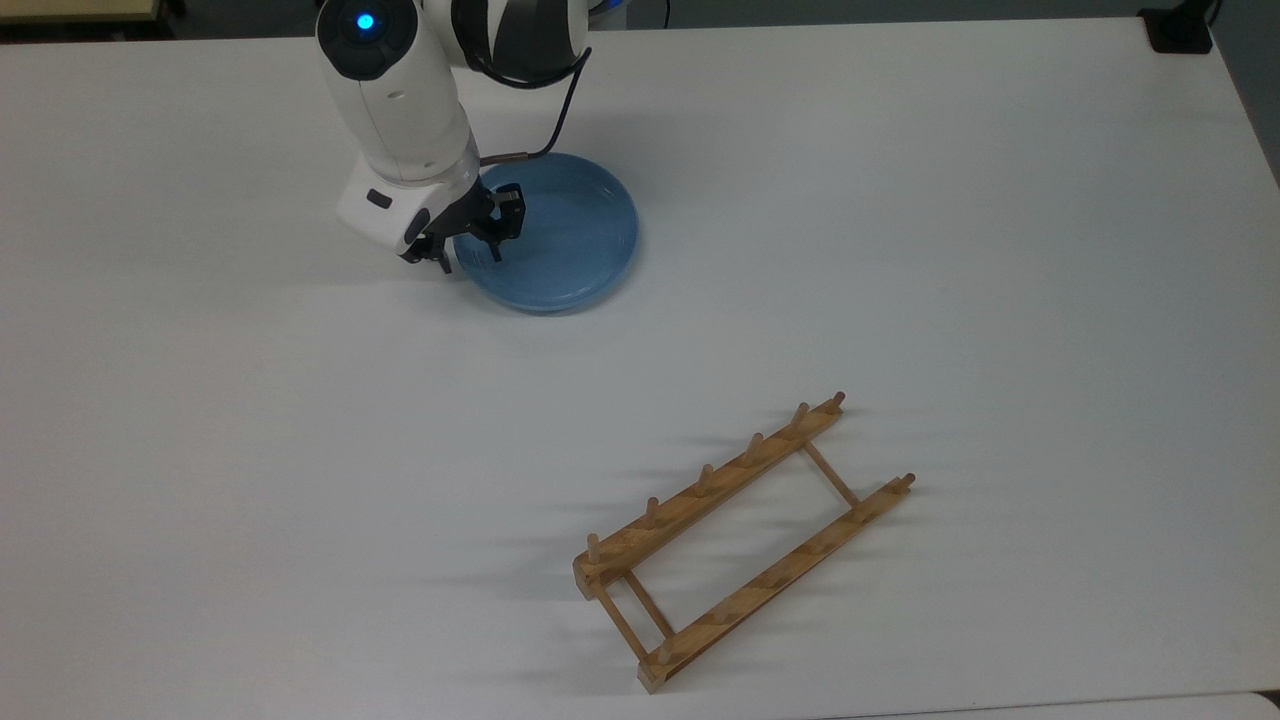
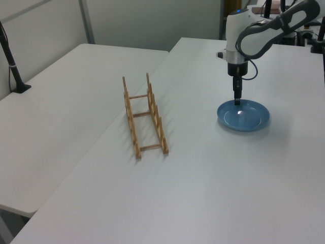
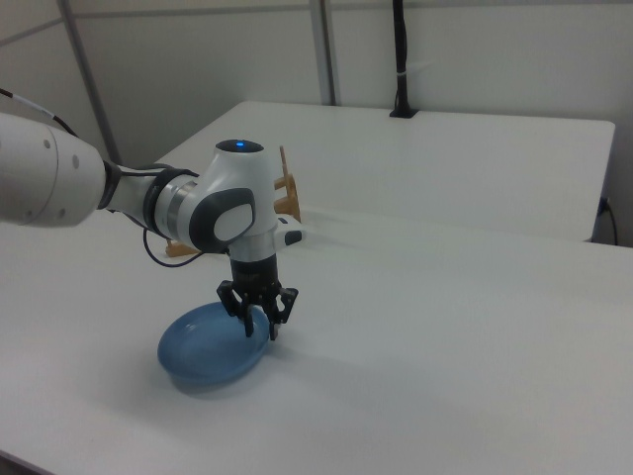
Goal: Place plate in plate rack
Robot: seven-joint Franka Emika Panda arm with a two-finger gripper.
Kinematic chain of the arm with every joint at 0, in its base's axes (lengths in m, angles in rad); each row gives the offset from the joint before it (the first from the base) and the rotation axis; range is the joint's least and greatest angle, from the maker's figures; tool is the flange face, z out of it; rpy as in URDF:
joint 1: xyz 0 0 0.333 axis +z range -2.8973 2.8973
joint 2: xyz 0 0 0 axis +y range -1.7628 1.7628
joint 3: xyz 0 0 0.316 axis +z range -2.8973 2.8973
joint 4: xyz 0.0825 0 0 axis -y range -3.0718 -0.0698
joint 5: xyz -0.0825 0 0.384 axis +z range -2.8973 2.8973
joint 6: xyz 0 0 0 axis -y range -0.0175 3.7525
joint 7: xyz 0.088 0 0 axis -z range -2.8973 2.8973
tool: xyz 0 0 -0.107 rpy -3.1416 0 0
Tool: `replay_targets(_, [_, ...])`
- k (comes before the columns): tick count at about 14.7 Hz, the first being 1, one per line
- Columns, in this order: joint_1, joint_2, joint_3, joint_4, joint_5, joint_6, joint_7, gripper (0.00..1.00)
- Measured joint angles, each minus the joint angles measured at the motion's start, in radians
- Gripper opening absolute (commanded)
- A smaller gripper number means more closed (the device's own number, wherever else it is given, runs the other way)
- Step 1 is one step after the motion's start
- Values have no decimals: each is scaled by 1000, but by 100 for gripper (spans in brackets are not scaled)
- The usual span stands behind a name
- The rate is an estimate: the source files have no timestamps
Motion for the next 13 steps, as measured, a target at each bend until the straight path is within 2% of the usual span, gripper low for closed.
replay_targets(3, [0,8,0,0,0,10,2,30])
replay_targets(5, [0,17,0,0,0,24,2,22])
replay_targets(6, [0,23,0,0,0,27,2,15])
replay_targets(9, [1,32,0,2,-12,31,2,1])
replay_targets(13, [2,18,0,12,-12,31,2,0])
